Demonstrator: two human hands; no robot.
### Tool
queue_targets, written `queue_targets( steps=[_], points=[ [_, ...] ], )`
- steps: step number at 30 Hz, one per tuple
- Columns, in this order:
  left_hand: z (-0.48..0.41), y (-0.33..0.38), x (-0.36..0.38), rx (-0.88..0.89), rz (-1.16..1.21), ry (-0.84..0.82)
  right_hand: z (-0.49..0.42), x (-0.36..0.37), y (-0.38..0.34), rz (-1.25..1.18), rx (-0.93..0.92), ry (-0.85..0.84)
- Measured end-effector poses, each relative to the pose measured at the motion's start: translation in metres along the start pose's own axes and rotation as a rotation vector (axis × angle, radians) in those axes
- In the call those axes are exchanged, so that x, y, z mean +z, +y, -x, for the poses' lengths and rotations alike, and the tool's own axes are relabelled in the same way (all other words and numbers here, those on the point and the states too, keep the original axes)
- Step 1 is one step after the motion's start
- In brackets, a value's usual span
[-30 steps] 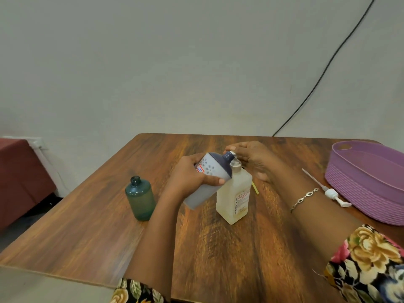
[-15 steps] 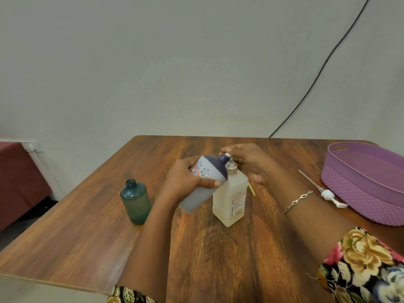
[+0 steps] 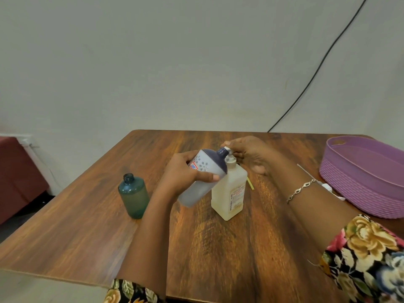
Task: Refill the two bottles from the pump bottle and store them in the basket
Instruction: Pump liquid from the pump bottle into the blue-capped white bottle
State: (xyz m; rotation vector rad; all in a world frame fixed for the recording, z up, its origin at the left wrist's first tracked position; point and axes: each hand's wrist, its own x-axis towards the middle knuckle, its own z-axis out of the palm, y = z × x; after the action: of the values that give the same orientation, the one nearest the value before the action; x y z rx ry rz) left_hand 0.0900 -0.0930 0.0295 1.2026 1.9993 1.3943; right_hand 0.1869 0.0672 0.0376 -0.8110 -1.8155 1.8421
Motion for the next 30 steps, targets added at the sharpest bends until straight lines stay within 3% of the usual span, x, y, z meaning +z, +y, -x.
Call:
queue_targets(
  steps=[12,20,30],
  points=[
    [0.001,-0.004,0.000,-0.024,0.005,-0.002,-0.006,0.004,-0.002,0.011,0.107,0.000],
    [-0.003,0.002,-0.002,-0.008,-0.002,-0.009,-0.004,-0.004,-0.004,-0.168,0.107,-0.038],
    [-0.001,-0.007,0.001,-0.018,-0.005,-0.019,-0.006,-0.002,0.010,-0.144,0.019,-0.014]
  ],
)
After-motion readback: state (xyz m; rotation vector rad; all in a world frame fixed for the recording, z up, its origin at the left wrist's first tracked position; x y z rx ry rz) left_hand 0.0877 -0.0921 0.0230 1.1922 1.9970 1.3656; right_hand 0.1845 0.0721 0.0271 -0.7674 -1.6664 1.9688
